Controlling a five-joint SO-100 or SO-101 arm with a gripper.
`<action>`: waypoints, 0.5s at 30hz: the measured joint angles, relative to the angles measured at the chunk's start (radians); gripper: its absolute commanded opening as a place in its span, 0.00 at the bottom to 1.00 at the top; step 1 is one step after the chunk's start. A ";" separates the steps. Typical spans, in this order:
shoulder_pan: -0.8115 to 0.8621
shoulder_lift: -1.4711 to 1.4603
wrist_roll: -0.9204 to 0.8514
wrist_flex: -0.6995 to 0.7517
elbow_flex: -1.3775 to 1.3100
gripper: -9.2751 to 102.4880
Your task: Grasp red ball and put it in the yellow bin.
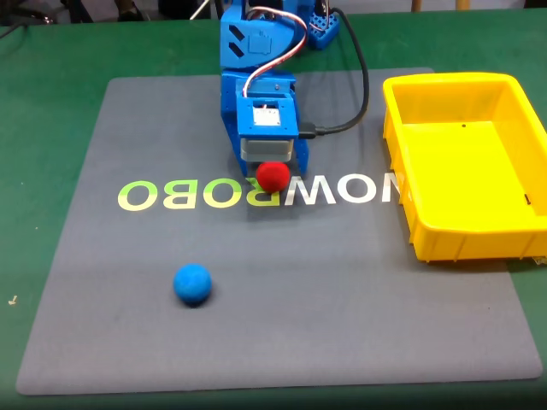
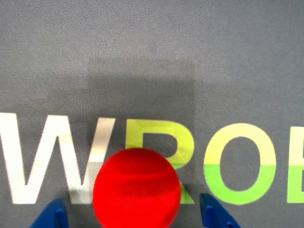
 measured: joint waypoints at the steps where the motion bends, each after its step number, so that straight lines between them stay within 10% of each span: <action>1: 0.000 -0.005 0.000 0.000 -0.003 0.35; 15: -0.021 -0.052 0.020 -0.009 -0.032 0.23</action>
